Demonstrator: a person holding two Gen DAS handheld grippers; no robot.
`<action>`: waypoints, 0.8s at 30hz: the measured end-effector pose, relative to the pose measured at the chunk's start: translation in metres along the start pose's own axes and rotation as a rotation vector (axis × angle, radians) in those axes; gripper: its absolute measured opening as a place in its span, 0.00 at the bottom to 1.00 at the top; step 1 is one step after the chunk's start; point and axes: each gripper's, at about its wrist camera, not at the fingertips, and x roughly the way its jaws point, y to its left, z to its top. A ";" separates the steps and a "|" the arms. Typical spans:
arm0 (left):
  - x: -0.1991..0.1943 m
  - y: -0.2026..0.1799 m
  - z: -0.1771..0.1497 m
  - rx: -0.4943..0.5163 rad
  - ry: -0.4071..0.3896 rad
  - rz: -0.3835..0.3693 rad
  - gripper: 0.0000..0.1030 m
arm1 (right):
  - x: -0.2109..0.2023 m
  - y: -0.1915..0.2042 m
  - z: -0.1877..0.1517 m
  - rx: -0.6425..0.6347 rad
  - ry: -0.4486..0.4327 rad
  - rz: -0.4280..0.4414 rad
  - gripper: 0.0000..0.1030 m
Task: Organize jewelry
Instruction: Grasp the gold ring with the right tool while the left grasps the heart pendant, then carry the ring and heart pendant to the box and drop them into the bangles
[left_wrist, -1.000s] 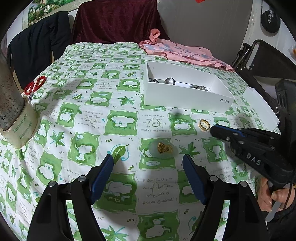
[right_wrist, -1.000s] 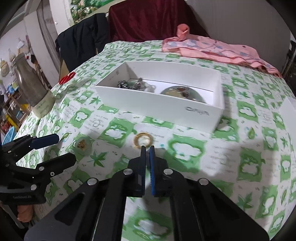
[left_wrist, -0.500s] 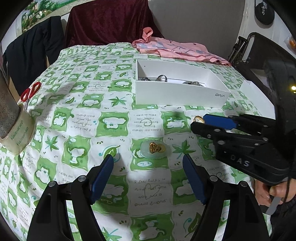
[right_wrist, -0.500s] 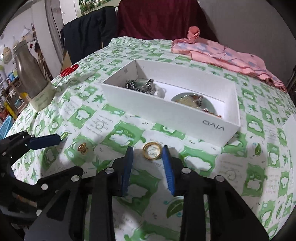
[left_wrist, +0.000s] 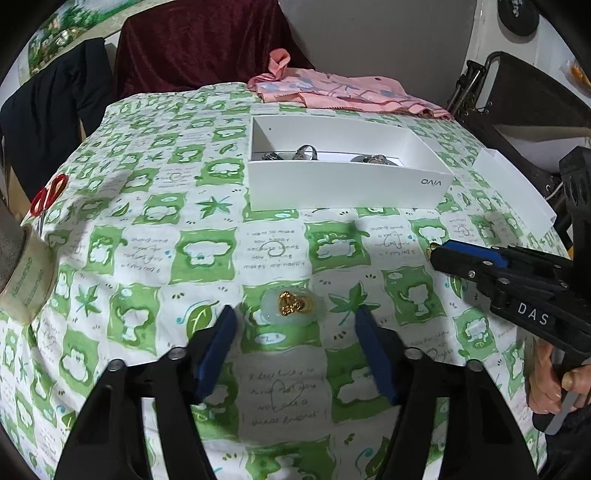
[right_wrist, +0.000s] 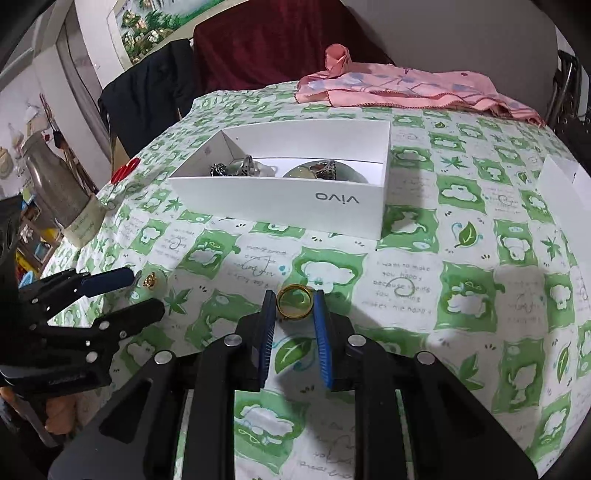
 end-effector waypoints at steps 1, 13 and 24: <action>0.001 0.000 0.001 0.002 -0.001 0.005 0.55 | 0.000 0.001 0.000 -0.006 0.000 -0.002 0.19; 0.000 -0.014 -0.002 0.076 -0.004 -0.023 0.37 | -0.001 0.001 -0.001 0.001 0.000 0.007 0.19; -0.004 -0.015 -0.004 0.080 -0.027 -0.008 0.37 | -0.004 0.002 -0.002 0.005 -0.017 0.010 0.19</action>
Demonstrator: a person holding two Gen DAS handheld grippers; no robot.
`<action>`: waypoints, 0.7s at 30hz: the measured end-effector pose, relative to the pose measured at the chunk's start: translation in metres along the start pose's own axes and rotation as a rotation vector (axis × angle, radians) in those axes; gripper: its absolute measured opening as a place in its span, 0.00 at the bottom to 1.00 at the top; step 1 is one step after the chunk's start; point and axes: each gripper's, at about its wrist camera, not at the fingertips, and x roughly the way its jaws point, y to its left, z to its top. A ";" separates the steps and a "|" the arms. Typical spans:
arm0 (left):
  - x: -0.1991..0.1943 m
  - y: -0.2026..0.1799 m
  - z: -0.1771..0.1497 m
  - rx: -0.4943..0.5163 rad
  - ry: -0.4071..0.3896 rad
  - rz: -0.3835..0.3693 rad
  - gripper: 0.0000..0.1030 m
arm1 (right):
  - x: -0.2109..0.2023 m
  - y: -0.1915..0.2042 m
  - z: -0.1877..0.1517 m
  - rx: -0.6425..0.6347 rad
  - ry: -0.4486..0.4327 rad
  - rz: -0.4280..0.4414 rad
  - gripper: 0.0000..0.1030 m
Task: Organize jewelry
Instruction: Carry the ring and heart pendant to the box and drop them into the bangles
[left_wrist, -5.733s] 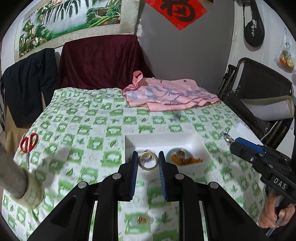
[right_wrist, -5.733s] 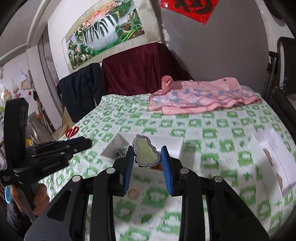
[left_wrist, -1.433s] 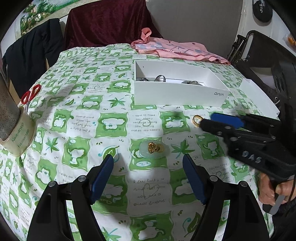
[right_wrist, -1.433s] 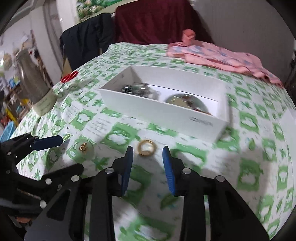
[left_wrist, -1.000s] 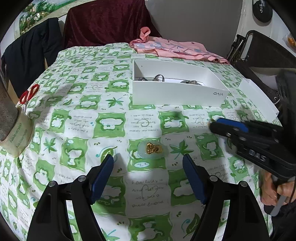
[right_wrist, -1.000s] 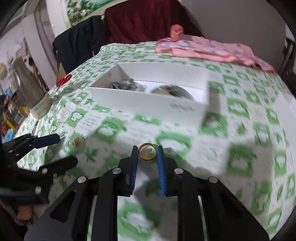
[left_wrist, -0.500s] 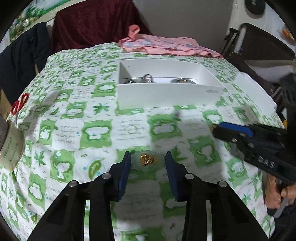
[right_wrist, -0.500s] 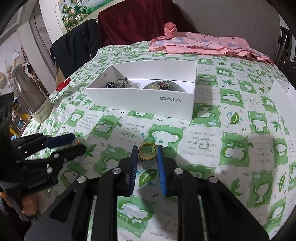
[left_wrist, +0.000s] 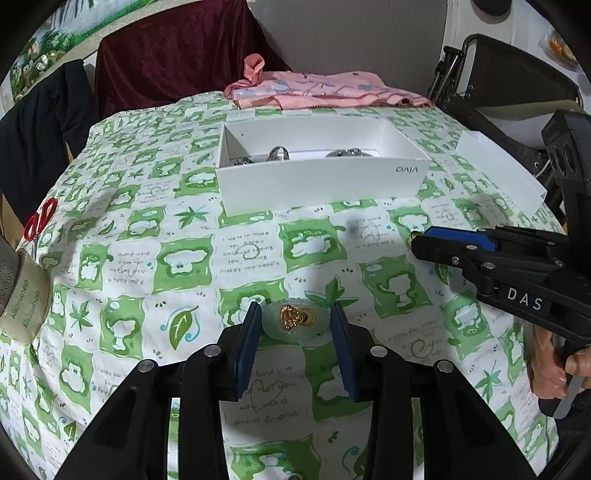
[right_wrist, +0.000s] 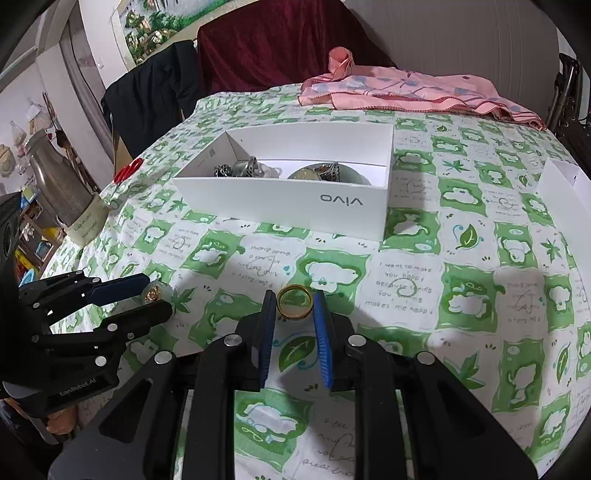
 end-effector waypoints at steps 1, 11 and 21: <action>-0.002 0.001 0.000 -0.007 -0.013 0.000 0.37 | -0.001 -0.001 0.000 0.002 -0.005 0.002 0.19; -0.011 0.013 0.009 -0.065 -0.054 0.005 0.37 | -0.017 -0.003 -0.001 0.017 -0.058 0.019 0.19; -0.022 0.017 0.046 -0.068 -0.114 0.010 0.37 | -0.042 -0.018 0.018 0.060 -0.134 0.015 0.19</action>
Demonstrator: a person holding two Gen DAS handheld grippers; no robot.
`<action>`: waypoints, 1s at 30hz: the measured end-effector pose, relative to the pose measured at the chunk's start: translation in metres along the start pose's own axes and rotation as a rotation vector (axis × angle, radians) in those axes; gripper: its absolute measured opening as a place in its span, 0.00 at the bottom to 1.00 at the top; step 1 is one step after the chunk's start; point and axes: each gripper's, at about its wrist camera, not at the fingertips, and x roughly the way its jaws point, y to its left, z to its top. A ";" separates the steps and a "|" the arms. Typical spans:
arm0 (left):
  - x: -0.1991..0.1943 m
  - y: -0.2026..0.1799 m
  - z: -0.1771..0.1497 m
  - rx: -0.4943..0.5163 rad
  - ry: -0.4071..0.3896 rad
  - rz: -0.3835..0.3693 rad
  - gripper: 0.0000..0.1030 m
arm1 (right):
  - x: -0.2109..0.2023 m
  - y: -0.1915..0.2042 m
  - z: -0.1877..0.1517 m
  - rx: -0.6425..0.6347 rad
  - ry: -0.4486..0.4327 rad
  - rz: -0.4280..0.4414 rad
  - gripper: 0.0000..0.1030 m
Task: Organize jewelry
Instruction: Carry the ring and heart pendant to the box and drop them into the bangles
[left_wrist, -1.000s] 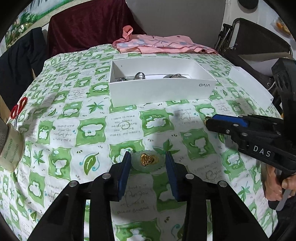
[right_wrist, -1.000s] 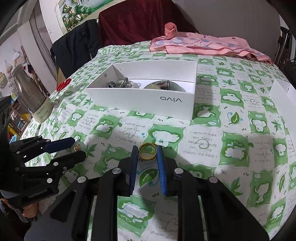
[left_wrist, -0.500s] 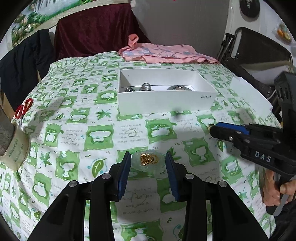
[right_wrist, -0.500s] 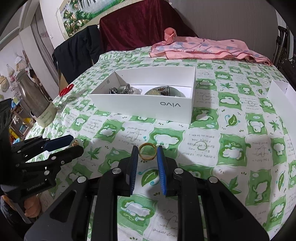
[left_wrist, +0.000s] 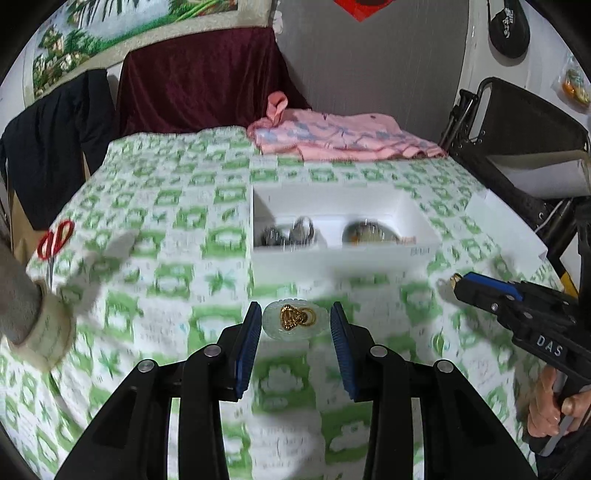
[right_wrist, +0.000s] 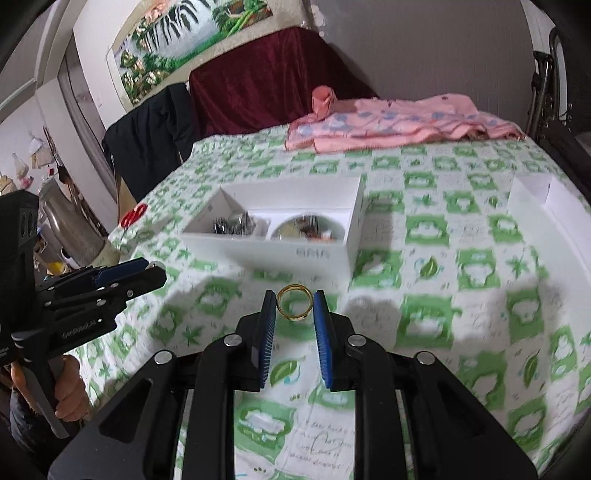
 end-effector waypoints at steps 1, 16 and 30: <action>-0.001 -0.001 0.008 0.006 -0.012 0.003 0.37 | -0.002 0.000 0.005 -0.003 -0.010 -0.001 0.19; 0.039 -0.010 0.080 -0.002 -0.078 0.017 0.37 | 0.039 -0.005 0.080 0.005 -0.057 -0.006 0.19; 0.078 0.000 0.070 0.004 -0.028 0.050 0.37 | 0.076 -0.011 0.070 -0.008 0.005 -0.041 0.20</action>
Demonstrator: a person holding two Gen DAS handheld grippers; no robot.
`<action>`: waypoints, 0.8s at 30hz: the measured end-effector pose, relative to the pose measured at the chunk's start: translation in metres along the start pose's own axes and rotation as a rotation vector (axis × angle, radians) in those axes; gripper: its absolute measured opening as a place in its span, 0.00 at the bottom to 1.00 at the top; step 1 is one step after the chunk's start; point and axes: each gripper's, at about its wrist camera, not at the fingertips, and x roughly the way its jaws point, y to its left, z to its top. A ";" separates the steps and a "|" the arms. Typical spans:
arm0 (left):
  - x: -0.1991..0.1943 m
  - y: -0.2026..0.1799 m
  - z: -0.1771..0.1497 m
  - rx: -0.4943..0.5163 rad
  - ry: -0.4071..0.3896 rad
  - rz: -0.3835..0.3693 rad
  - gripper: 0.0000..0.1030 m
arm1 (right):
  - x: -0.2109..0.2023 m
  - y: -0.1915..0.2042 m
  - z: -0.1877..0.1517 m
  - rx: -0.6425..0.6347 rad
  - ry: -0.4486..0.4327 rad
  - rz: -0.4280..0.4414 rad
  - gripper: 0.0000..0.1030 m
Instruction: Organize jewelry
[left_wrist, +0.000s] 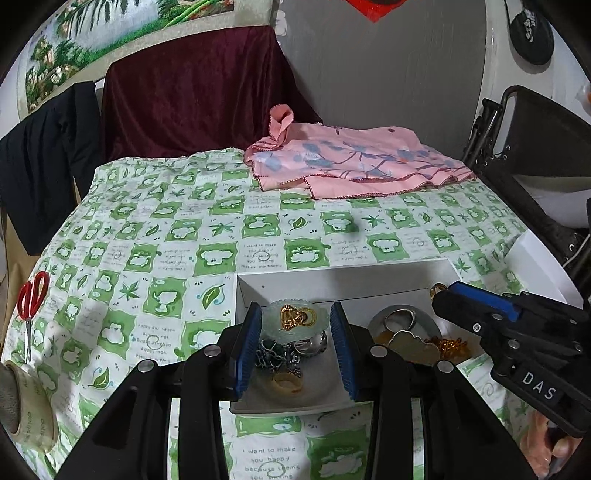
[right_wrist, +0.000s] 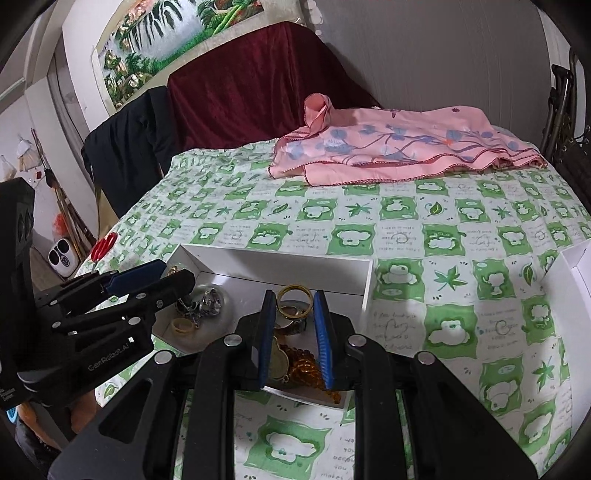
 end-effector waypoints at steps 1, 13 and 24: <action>0.000 -0.001 0.000 0.003 -0.001 0.003 0.37 | 0.001 0.000 0.000 -0.001 0.001 0.000 0.20; -0.001 -0.002 -0.001 -0.004 -0.020 0.025 0.38 | -0.001 0.000 -0.001 0.000 -0.019 -0.006 0.22; -0.003 0.001 -0.001 -0.016 -0.026 0.036 0.47 | -0.006 -0.001 -0.002 0.008 -0.027 -0.005 0.22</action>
